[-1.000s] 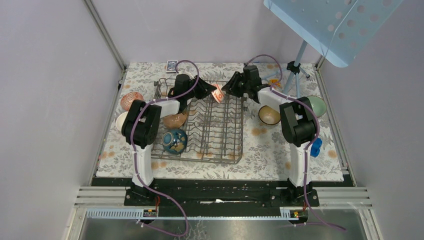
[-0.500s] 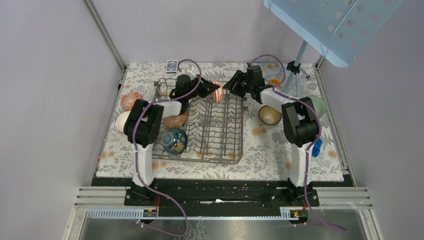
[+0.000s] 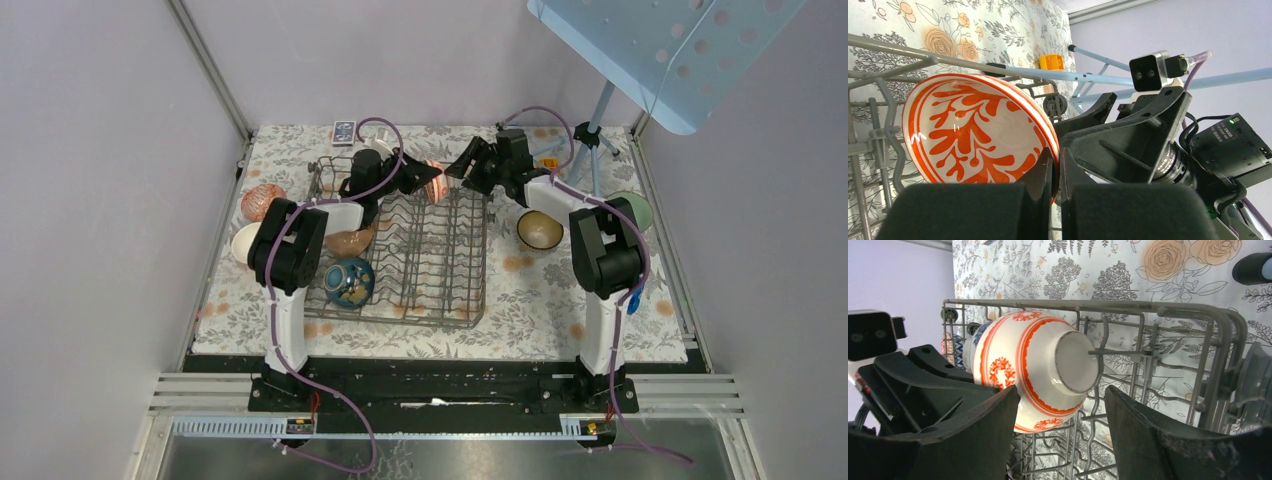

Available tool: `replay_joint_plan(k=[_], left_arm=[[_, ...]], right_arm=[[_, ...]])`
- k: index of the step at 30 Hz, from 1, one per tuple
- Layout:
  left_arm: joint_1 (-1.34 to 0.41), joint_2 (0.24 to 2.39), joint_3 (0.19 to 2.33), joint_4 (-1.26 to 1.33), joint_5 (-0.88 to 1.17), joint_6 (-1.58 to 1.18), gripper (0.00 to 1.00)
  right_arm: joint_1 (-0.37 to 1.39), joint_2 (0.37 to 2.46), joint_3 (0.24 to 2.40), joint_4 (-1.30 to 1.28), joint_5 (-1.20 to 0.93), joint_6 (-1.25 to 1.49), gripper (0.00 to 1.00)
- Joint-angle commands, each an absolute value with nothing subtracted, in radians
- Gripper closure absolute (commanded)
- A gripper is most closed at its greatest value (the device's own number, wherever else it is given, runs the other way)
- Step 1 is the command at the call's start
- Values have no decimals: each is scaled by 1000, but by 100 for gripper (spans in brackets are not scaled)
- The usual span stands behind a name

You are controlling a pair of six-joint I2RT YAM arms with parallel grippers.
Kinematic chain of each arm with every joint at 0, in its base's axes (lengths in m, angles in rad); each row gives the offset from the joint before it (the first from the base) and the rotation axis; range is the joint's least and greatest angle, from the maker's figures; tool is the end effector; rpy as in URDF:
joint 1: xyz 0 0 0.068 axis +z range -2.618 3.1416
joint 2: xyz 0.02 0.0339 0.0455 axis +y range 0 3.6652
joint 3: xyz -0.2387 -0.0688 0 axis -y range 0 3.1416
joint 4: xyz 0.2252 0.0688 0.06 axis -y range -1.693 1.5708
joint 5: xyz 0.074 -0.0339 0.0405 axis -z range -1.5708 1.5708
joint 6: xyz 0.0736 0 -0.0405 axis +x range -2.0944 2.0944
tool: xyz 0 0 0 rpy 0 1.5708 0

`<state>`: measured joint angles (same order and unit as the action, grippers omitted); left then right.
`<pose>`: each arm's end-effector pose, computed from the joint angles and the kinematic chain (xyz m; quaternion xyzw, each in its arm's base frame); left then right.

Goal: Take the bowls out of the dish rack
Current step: Pick up the bowl from the dish rack.

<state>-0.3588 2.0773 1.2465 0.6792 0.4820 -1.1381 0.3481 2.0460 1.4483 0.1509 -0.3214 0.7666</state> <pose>0.4277 -0.1968 0.1754 -0.1360 0.7405 -0.5632 0.3404 0.4422 0.1852 0.1865 0.0901 0.8348 0.3931 0.3748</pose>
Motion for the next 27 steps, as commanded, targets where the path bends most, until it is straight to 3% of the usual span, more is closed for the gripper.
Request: replay_joint_plan(k=[1, 20, 27], left_arm=[[-354, 2030, 1251, 831, 523, -1167, 100], [-342, 1750, 1174, 759, 534, -1162, 100], [-364, 1474, 1125, 390, 516, -923, 100]], right_arm=[[358, 1946, 1443, 154, -354, 764, 27], [365, 1537, 1247, 171, -446, 756, 24], [442, 1307, 1230, -122, -489, 584, 25]])
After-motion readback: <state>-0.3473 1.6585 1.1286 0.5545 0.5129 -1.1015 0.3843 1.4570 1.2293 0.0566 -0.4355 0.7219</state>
